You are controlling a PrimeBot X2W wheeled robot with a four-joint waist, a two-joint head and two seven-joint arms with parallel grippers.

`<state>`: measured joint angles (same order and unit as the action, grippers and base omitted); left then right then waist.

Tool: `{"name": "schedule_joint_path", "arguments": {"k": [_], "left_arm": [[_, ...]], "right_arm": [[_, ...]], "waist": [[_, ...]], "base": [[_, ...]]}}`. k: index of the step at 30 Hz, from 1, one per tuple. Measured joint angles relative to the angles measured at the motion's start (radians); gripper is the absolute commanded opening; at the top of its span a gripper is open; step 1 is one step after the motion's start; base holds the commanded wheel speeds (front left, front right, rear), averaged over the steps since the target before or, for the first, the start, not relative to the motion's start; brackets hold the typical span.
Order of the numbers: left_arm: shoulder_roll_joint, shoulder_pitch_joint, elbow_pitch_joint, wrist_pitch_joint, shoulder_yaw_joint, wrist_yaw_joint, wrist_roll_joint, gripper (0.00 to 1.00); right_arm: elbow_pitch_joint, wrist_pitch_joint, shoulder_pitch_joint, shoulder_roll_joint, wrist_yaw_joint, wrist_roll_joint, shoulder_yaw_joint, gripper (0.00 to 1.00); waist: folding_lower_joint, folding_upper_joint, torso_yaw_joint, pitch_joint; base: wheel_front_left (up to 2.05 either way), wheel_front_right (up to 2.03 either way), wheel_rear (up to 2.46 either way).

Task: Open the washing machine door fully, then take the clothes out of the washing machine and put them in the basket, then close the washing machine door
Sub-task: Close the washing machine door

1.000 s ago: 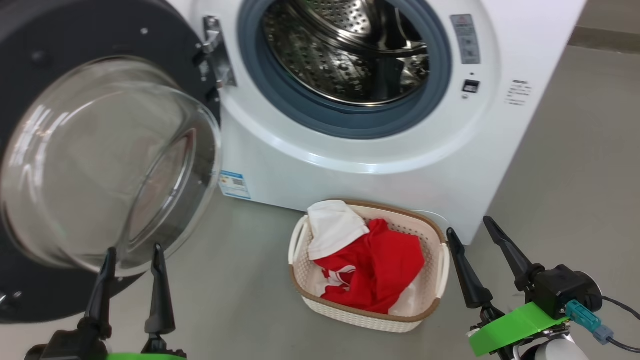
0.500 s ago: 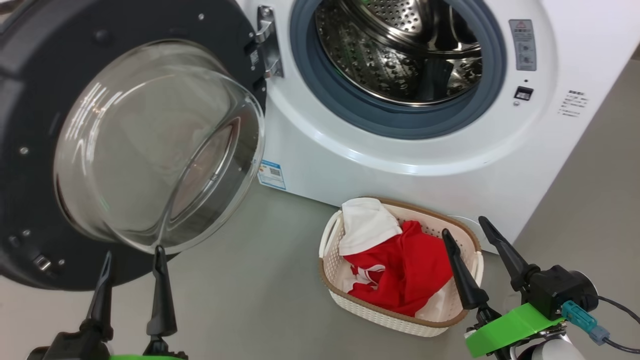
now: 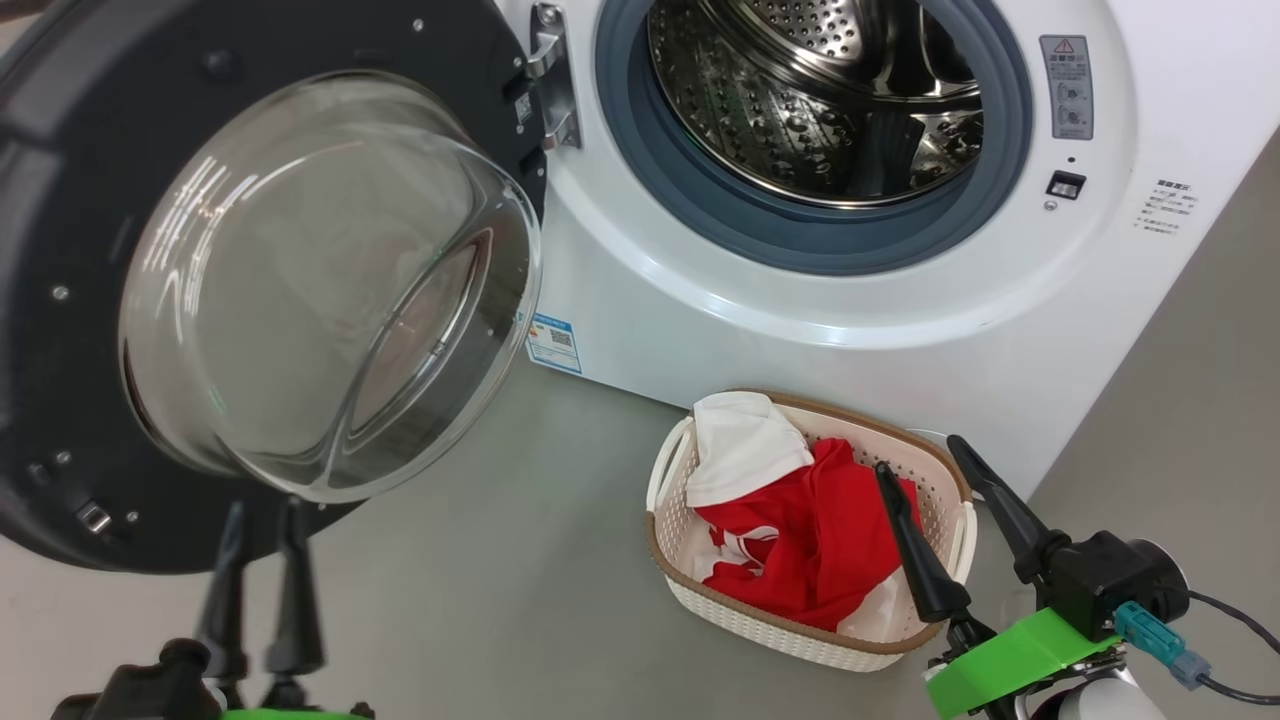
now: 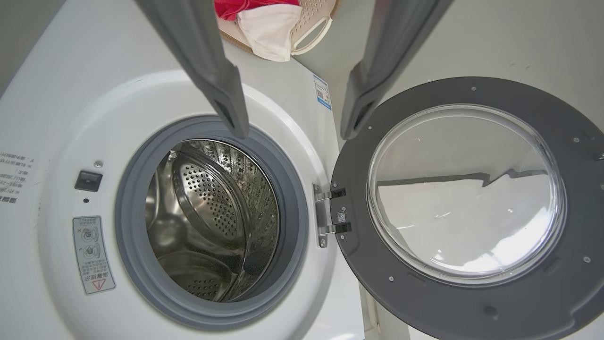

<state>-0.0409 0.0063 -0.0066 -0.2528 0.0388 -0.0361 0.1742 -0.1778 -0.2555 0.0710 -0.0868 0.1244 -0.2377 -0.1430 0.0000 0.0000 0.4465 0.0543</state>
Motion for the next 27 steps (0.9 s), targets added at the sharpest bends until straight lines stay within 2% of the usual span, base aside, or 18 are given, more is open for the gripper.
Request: {"name": "schedule_joint_path", "arguments": {"k": [3,7,15,18,21,23,27], "left_arm": [[0.0,0.0,-0.005,0.0,0.004,-0.008,-0.027,0.0],[-0.01,-0.014,-0.079,-0.001,0.039,-0.02,-0.058,0.0],[-0.129,-0.21,-0.131,-0.004,0.169,-0.037,-0.079,0.0],[-0.191,-0.303,-0.088,-0.005,0.224,-0.037,-0.074,0.0],[-0.224,-0.391,-0.016,0.004,0.285,-0.036,-0.009,0.0],[-0.238,-0.447,0.071,0.027,0.324,-0.034,0.044,0.0],[-0.276,-0.548,0.28,0.143,0.386,-0.062,0.106,0.0]], "right_arm": [[-0.002,0.0,0.0,-0.001,0.0,-0.002,-0.005,1.0],[-0.005,0.0,0.0,-0.004,0.0,-0.008,-0.003,1.0],[-0.01,0.0,0.001,-0.007,0.0,-0.007,-0.002,1.0],[-0.012,0.0,0.001,-0.008,0.0,-0.007,-0.006,1.0],[-0.014,0.0,0.001,-0.008,0.0,-0.007,-0.008,1.0],[-0.014,0.0,0.003,-0.009,0.0,-0.007,-0.009,1.0],[-0.017,0.0,0.019,-0.02,0.0,0.001,-0.021,1.0]], "waist": [[0.0,0.0001,-0.008,0.0],[0.0,0.0001,-0.015,-0.004],[0.0,0.0001,-0.027,-0.003],[0.0,0.0,-0.038,-0.001],[0.0,0.0,-0.053,0.003],[0.0,0.0,-0.062,0.008],[0.0,0.0,-0.075,0.019]], "base": [[0.0,0.0,0.0],[0.0,0.0,0.0],[0.0,0.0,0.0],[0.0,0.0,0.0],[0.0,0.0,0.0],[0.0,0.0,0.0],[0.0,0.0,0.0]]}}
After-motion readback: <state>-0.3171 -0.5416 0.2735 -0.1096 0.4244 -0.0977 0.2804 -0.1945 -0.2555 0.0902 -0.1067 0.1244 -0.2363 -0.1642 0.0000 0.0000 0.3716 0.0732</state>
